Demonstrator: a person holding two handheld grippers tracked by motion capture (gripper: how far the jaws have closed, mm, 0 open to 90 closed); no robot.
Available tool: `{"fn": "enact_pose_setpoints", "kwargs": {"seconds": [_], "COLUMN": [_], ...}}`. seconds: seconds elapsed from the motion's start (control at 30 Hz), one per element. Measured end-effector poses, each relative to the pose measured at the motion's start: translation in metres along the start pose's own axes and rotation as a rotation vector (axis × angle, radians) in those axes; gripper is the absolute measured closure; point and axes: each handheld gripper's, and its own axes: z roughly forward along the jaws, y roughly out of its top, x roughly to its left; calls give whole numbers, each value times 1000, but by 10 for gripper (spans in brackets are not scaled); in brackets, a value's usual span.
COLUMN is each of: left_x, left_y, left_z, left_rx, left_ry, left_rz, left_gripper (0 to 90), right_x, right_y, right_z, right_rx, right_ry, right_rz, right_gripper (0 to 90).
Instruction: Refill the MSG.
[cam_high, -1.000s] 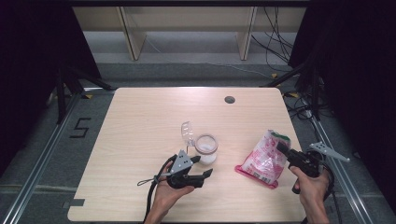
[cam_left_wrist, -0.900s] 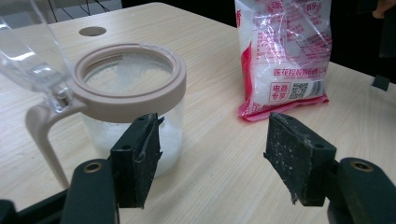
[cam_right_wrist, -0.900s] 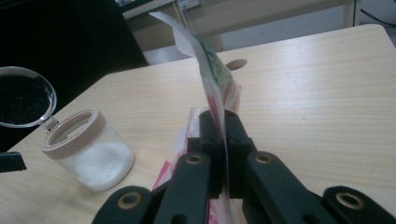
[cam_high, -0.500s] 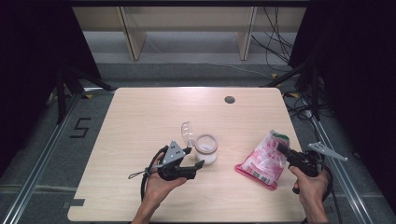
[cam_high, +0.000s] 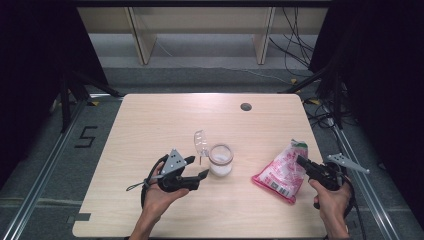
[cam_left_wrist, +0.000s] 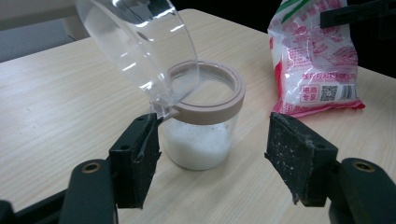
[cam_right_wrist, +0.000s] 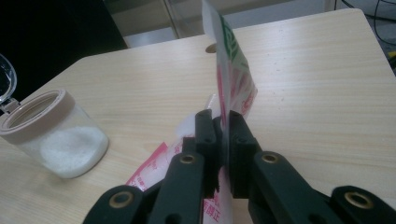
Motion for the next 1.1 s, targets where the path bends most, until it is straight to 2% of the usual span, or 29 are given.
{"fn": "enact_pose_setpoints", "kwargs": {"seconds": [0.07, 0.1, 0.13, 0.17, 0.2, 0.23, 0.33, 0.37, 0.4, 0.43, 0.47, 0.5, 0.57, 0.6, 0.63, 0.7, 0.73, 0.77, 0.8, 0.83, 0.9, 0.93, 0.97, 1.0, 1.07, 1.1], "left_x": [2, 3, 4, 4, 4, 5, 7, 7, 8, 8, 8, 10, 12, 12, 12, 14, 14, 14, 13, 14, 14, 15, 15, 15, 16, 15], "left_y": [0, 0, 0, 0, 0, 0, 0, 0, -1, -1, -2, -2, -3, -4, -4, -4, -4, -4, -5, -5, -5, -5, -5, -6, -6, -6], "left_z": [0, -1, -1, 0, -1, 0, -1, -1, -1, -2, -2, -2, -2, -2, -2, -2, -2, -2, -2, -2, -2, -2, -2, -2, -3, -2], "left_rx": [-5, -3, 0, -6, -6, -7, -3, -3, -4, -3, -6, -3, -5, -1, -1, -2, -1, -1, -1, -2, -1, -1, 0, -1, -1, -3], "left_ry": [6, 9, 9, 11, 12, 11, 12, 13, 14, 19, 26, 26, 26, 36, 37, 35, 37, 39, 42, 42, 42, 42, 44, 43, 44, 45], "left_rz": [-7, 2, -5, -11, -13, -7, 7, 9, 8, 7, -16, -12, -17, -25, -27, -19, -18, -16, -29, -29, -29, -29, -30, -34, -24, -38], "left_gripper": [341, 341, 341, 340, 341, 341, 341, 341, 341, 341, 341, 341, 341, 341, 341, 341, 341, 341, 341, 342, 342, 342, 342, 342, 342, 343], "right_x": [0, -1, -2, -3, -2, -3, -3, -3, -4, -3, -3, -4, -1, -3, -4, -1, -2, -1, -2, -2, 2, 1, 2, 0, -1, -1], "right_y": [-2, -2, -3, -4, -4, -5, -6, -6, -6, -8, -7, -6, -7, -7, -8, -10, -10, -10, -10, -10, -11, -11, -12, -13, -14, -15], "right_z": [2, 2, 1, 3, 1, 3, 2, 1, 2, 2, 2, 0, 0, -1, -1, 0, 0, -1, -1, -3, -5, -5, -6, -5, -9, -9], "right_rx": [-23, -14, 0, -13, 9, -13, 1, 20, 12, -6, 6, 29, 25, 27, 23, 9, 0, 10, 13, 26, 32, 34, 31, 1, 22, 1], "right_ry": [24, 13, 12, 24, -5, 7, -2, -19, -25, -21, -15, -54, -49, -53, -50, -40, -52, -60, -55, -71, -78, -76, -83, -70, -98, -82], "right_rz": [31, 14, 20, 27, 33, 35, 43, 42, 33, 52, 46, 1, 52, 14, 5, 53, 24, 30, 16, 3, 50, 35, 63, 51, 42, 53], "right_gripper": [847, 844, 838, 832, 827, 825, 808, 795, 784, 774, 761, 742, 706, 700, 692, 674, 656, 652, 650, 643, 615, 594, 584, 581, 561, 545]}}
